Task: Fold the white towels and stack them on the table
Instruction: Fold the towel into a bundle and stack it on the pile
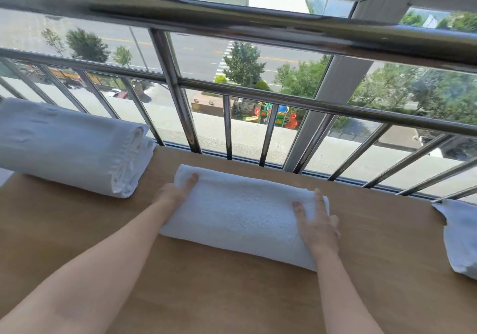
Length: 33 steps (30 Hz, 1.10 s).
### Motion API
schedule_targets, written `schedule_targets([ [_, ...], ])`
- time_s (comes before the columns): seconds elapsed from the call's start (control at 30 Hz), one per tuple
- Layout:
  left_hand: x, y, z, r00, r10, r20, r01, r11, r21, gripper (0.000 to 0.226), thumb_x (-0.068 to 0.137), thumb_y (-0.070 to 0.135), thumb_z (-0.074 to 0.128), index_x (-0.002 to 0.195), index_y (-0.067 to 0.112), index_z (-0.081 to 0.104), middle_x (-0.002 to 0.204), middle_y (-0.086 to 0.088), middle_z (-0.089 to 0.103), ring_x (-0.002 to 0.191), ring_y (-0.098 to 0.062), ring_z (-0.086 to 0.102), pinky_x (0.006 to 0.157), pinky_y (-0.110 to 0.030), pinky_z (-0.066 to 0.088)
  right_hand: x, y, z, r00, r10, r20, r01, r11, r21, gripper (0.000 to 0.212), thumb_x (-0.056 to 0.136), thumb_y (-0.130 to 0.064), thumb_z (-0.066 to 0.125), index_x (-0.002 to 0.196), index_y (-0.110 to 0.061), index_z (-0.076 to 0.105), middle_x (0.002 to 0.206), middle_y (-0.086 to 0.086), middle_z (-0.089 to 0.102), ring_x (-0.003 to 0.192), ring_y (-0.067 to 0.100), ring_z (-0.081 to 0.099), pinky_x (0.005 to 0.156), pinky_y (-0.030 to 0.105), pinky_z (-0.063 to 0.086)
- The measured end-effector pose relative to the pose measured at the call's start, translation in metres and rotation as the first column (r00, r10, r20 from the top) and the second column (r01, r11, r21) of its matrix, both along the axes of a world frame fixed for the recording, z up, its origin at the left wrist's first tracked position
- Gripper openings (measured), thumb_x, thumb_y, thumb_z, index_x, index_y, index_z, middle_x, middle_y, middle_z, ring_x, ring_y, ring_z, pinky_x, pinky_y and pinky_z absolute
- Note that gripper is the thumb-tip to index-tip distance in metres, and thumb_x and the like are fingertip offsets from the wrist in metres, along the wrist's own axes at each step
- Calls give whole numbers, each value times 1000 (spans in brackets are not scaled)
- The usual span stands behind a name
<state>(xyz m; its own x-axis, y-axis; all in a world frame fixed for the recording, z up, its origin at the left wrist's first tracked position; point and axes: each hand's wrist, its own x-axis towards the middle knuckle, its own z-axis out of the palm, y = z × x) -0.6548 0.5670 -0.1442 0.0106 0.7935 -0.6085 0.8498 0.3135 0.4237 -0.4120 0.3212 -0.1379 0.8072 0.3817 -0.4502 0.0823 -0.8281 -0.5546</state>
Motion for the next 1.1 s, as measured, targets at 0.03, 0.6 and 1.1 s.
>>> schedule_targets([
  [0.03,-3,-1,1,999,22,33,-21,999,-24,120,59,101,41,128,4,57,116,-11,62,104,-31,60,85,-40,47,0,-2,0,1000,1,-5,-1,1000,9,74,86,-79,42,150,-60,11,136,15,38,122,42,45,102,48,38],
  [0.6,-71,33,100,916,-165,365,51,952,301,89,53,98,39,100,25,55,81,14,54,85,-22,57,74,-37,42,-79,23,96,967,-73,243,30,984,178,61,95,-55,56,151,-42,38,156,-6,42,138,30,44,111,40,31],
  [1.1,-306,251,200,838,-70,542,-167,912,375,89,49,100,48,76,16,60,81,1,63,73,-17,62,62,-32,49,-291,249,219,903,-14,430,-134,941,311,60,95,-54,56,150,-36,42,153,-4,46,142,26,39,115,38,27],
])
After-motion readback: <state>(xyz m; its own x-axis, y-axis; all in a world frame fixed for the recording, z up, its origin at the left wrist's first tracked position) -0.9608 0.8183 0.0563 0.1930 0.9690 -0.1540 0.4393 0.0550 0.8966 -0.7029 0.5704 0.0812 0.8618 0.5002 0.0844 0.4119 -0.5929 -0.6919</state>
